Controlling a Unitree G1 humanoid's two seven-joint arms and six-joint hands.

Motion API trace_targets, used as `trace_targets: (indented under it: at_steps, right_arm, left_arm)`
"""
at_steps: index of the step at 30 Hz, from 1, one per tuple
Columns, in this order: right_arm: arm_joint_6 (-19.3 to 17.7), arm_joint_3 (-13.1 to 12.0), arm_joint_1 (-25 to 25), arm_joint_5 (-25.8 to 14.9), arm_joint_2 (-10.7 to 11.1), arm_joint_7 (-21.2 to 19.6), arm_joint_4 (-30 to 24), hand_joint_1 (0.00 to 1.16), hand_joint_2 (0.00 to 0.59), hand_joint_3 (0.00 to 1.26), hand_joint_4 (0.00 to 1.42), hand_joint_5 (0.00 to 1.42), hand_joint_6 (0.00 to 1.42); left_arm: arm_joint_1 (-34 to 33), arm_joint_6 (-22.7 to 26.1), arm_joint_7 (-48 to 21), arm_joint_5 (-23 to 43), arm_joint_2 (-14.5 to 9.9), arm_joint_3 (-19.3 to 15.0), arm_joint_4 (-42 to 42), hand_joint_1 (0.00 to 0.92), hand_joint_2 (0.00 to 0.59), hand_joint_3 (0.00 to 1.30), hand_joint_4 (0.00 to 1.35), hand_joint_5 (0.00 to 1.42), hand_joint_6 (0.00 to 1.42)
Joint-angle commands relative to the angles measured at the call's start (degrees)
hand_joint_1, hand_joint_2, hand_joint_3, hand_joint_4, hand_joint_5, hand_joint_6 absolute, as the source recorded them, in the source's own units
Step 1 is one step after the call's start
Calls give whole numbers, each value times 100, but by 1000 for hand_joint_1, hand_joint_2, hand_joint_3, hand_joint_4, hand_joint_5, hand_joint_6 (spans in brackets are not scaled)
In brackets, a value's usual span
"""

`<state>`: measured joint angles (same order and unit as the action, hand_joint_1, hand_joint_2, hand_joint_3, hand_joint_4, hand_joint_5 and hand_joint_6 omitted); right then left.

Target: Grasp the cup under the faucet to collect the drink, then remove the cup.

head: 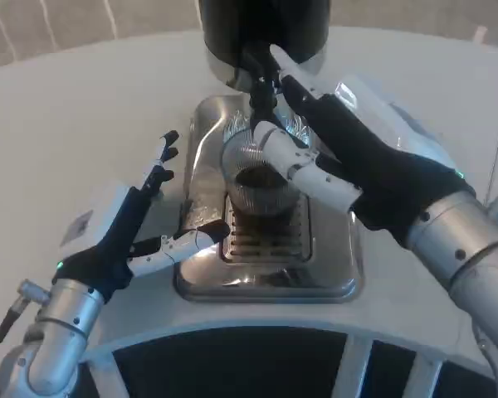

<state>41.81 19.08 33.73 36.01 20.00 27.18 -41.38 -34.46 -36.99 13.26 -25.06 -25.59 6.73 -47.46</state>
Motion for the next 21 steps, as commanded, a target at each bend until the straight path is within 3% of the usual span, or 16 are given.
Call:
trace_targets:
  at_steps: [1,7,11,17,21]
  right_arm:
    - [-301,-123,-232,-33,-42,-98,-203,0,569,0,0,0,0]
    - [-607,-255,-582,30,-29,-223,-442,0,571,0,0,0,0]
    - [-813,-276,-861,346,85,-213,-755,0,571,0,0,0,0]
    - [-1018,-633,-1305,482,219,-99,-1007,0,578,0,0,0,0]
    - [-1192,-672,-1604,649,287,-67,-1148,0,580,0,0,0,0]
  left_arm:
    - [-8,-63,23,40,2,9,-55,188,33,0,0,184,288]
    - [-17,-48,28,18,17,27,-40,188,33,0,0,184,288]
    - [-39,-40,31,16,36,34,-52,188,33,0,0,184,288]
    - [-86,-29,-1,34,49,51,-122,188,33,0,0,184,288]
    - [-109,-29,-15,45,54,58,-177,188,33,0,0,184,288]
